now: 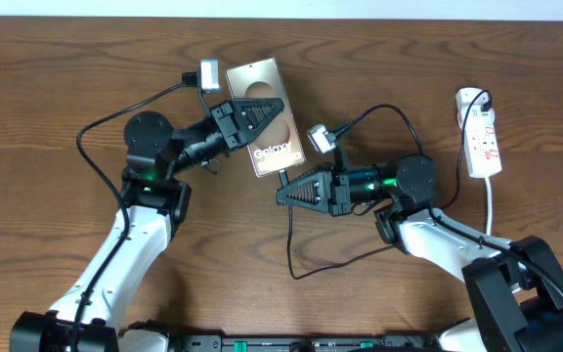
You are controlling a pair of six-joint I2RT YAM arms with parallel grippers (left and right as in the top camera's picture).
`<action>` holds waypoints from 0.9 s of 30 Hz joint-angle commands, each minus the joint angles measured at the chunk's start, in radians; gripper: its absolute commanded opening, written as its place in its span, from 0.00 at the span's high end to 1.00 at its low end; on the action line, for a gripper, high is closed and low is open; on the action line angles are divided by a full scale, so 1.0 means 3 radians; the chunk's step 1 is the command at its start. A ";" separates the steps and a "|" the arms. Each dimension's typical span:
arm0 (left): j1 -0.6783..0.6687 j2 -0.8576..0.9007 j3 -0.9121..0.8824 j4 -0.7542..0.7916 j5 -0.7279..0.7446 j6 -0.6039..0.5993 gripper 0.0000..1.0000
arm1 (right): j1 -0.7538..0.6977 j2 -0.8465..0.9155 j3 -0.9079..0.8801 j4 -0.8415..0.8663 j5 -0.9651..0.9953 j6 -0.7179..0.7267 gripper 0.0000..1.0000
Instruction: Plug charger to phone and switch on socket
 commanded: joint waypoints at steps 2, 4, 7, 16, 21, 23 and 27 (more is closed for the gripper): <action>-0.0109 -0.0050 0.0052 0.0025 0.0675 -0.0020 0.93 | -0.0048 -0.0005 0.0037 -0.0004 0.0511 -0.0045 0.99; -0.0109 -0.0050 0.0052 0.0011 0.0710 -0.0020 0.93 | -0.0048 -0.0005 0.0037 -0.0004 0.0525 -0.0045 0.99; -0.0144 -0.0050 0.0052 -0.0072 0.0711 -0.0018 0.93 | -0.0048 -0.0005 0.0037 -0.0005 0.0579 -0.0046 0.99; -0.0390 -0.0050 0.0051 -0.0071 0.0359 0.0163 0.93 | -0.0069 -0.0005 0.0037 -0.0004 0.0621 -0.0072 0.99; -0.0413 -0.0050 0.0051 -0.0071 0.0384 0.0235 0.93 | -0.0086 -0.0005 0.0042 -0.0001 0.0622 -0.0192 0.99; -0.0415 -0.0050 0.0051 -0.0071 0.0443 0.0261 0.93 | -0.0111 -0.0005 0.0050 -0.0001 0.0609 -0.0210 0.99; -0.0413 -0.0050 0.0052 -0.0070 0.0587 0.0343 0.93 | -0.0149 -0.0005 0.0055 0.0001 0.0582 -0.0211 0.99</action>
